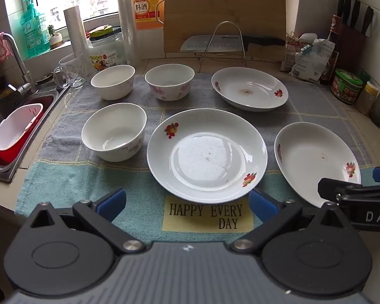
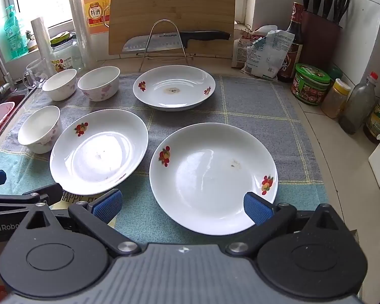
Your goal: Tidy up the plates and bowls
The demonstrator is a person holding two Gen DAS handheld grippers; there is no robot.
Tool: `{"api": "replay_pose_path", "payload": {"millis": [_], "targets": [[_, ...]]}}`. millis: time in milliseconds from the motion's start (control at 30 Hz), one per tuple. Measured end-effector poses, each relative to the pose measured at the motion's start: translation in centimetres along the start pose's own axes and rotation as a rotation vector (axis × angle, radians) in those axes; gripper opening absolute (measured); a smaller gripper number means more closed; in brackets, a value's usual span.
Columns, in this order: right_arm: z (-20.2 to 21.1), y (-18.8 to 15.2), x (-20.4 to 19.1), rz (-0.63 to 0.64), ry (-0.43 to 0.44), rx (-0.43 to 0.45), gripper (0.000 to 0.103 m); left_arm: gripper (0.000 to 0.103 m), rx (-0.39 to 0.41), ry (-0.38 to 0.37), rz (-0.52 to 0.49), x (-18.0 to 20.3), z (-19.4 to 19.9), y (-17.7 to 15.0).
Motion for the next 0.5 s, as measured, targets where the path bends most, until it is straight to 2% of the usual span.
{"api": "replay_pose_path", "payload": {"millis": [500], "targets": [[0.20, 0.08, -0.46, -0.001, -0.003, 0.008, 0.103, 0.102, -0.007, -0.011, 0.004, -0.54, -0.04, -0.05]]}}
Point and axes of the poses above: each gripper's, at about its wrist camera, not at the fingertips, and z roughly against the way its jaws point, x to its right, y to its top, the point moved 4 cm from there along -z, roughly the way its jaws point, and after that the axes turned 7 degrees about -z, right-handed, at the moved point
